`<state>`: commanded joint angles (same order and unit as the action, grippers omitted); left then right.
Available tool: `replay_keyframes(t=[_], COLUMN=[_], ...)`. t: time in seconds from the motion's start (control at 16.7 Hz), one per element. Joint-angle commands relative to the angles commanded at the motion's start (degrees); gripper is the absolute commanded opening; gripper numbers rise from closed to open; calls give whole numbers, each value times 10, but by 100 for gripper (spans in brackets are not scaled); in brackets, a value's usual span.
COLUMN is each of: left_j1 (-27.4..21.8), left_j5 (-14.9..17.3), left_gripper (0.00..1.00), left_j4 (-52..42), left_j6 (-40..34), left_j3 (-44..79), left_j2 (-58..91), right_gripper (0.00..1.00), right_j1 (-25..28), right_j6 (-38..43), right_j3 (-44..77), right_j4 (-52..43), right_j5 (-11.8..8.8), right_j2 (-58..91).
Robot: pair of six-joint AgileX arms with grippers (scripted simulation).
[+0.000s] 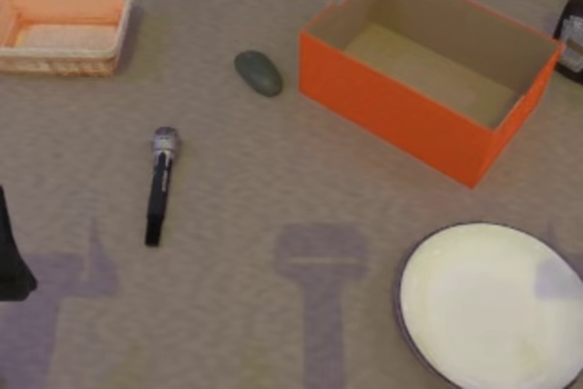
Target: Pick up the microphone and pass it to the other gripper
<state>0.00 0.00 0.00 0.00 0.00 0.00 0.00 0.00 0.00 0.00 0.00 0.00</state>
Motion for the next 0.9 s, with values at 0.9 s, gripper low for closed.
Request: replay_keyframes(t=[0.9], left_j1=[-88], left_j5=[-14], left_gripper=[100], left_j4=[-269], left_j6=[-79], left_j3=[396], left_j2=[522], right_gripper=[100], right_j1=[0], right_j6=[0], right_j3=[0], right_j4=[0], right_j5=[0], right_j2=[0])
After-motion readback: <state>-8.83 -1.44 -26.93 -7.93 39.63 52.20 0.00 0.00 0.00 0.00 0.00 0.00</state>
